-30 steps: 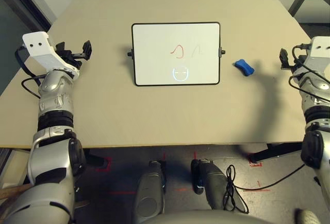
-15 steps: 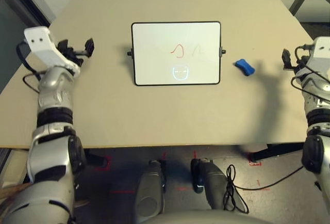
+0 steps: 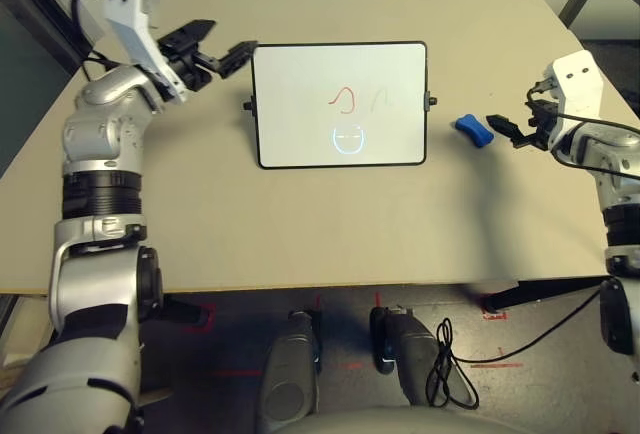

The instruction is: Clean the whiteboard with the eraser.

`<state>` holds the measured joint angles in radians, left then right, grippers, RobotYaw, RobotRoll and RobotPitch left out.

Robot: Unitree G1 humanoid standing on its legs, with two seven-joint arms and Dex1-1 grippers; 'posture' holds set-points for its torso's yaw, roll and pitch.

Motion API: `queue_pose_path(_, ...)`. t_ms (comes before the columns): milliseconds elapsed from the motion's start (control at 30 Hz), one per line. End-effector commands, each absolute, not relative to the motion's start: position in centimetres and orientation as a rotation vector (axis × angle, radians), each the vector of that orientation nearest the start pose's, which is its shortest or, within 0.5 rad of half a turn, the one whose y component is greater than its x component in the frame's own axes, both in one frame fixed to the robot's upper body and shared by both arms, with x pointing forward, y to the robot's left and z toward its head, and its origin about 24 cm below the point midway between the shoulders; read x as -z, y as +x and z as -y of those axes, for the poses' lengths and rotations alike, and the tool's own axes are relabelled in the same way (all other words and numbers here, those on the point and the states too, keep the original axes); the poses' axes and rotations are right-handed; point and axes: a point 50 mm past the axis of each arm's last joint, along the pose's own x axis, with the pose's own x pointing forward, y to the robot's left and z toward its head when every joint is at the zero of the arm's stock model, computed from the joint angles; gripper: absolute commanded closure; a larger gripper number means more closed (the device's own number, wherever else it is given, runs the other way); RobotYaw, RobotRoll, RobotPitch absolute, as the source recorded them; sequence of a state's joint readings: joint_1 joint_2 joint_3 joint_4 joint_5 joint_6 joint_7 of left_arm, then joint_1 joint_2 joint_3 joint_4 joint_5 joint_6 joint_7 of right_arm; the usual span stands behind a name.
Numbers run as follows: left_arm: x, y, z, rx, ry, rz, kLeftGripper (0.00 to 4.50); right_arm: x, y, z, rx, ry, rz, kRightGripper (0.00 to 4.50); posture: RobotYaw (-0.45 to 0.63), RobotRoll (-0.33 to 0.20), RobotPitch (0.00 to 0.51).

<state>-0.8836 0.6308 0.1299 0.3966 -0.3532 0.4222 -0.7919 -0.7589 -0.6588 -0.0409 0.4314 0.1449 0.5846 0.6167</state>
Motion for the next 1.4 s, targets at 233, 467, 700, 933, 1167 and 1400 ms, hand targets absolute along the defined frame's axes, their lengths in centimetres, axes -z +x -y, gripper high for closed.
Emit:
queue_pose_path(233,-23.1,35.4,-19.9,0.763,0.159,0.023,0.0,-17.3,36.4,24.0,-0.407,-0.3,-0.339,0.02,-0.01,0.0,0.191)
queue_pose_path(467,-22.5,35.1,-18.5,0.809,0.158,0.003,0.0,-16.6,37.1,23.6,-0.393,-0.297,-0.366,0.02,0.01,0.0,0.2)
queue_pose_path(700,-22.1,34.7,-17.9,0.824,0.154,-0.004,0.0,-16.2,37.3,23.8,-0.356,-0.272,-0.4,0.02,0.02,0.0,0.208)
queue_pose_path(933,-22.1,34.6,-17.9,0.822,0.148,-0.009,0.0,-15.6,37.2,23.9,-0.34,-0.255,-0.456,1.89,0.02,0.0,0.212)
queue_pose_path(1167,-22.1,34.8,-17.8,0.822,0.145,-0.008,0.0,-15.3,37.1,24.0,-0.322,-0.251,-0.489,3.85,0.02,0.0,0.212)
queue_pose_path(1400,-22.2,34.9,-17.8,0.816,0.145,-0.002,0.0,-16.8,37.4,24.2,-0.279,-0.26,-0.437,4.09,0.02,0.0,0.208)
